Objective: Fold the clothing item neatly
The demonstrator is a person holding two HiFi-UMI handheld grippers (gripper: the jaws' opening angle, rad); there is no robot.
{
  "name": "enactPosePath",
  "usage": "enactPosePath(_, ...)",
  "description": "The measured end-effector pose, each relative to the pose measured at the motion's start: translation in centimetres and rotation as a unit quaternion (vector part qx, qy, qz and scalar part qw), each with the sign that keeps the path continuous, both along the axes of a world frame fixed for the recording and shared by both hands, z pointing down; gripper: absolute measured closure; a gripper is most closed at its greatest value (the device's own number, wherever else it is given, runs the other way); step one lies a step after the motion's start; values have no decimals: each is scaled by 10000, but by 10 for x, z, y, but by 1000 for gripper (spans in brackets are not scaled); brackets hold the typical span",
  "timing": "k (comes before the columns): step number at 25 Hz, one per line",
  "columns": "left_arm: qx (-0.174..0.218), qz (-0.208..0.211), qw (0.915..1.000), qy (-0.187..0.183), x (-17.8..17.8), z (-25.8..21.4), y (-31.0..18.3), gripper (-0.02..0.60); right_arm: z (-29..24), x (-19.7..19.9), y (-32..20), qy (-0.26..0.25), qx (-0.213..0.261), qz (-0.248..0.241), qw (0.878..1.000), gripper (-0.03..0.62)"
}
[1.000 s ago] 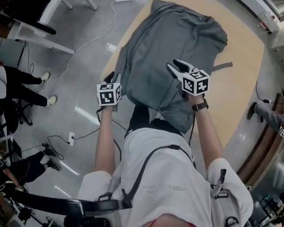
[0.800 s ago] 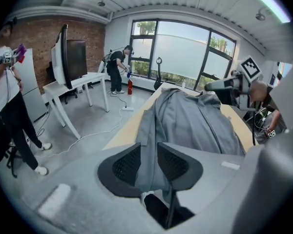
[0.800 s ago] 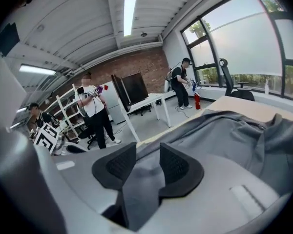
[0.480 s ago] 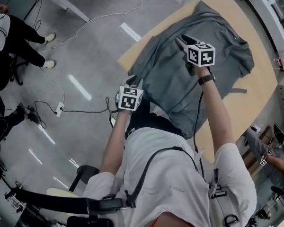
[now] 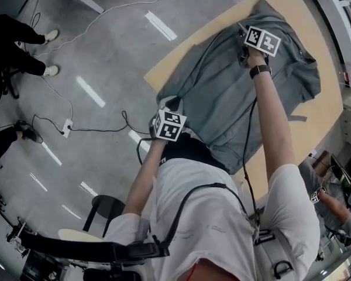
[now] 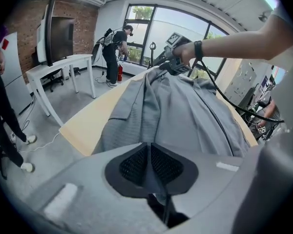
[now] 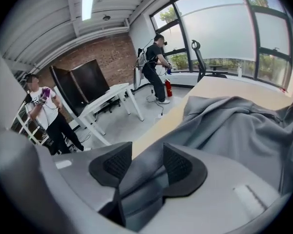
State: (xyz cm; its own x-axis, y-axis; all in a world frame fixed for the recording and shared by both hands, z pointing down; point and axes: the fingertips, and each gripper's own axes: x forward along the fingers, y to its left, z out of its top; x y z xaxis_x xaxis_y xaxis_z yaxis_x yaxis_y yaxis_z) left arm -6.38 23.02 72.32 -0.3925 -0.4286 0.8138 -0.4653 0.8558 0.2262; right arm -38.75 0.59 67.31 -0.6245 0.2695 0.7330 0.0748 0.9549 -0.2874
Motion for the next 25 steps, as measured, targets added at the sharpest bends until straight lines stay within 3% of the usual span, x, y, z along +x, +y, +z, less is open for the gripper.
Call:
enactPosePath(4, 48, -21, 10000, 34, 4, 0, -4, 558, 25, -20, -14, 361, 186, 581, 9975, 367)
enactPosePath(8, 338, -200, 9991, 137, 1, -1, -1, 575, 39, -22, -23, 544, 504, 816, 9939, 523)
enactPosePath(10, 379, -179, 9990, 133, 2, -3, 0, 577, 33, -19, -23, 423, 362, 830, 9950, 568)
enactPosePath(15, 384, -208, 9990, 52, 2, -26, 2, 578, -3, -9, -32, 59, -297, 936, 9952, 571)
enactPosePath(20, 582, -353, 9976, 96, 12, -39, 4, 578, -38, 4, -41, -181, -679, 739, 9948, 572)
enactPosePath(25, 984, -7, 9951, 84, 27, -77, -18, 581, -79, 14, -59, -470, -1078, 751, 9902, 572)
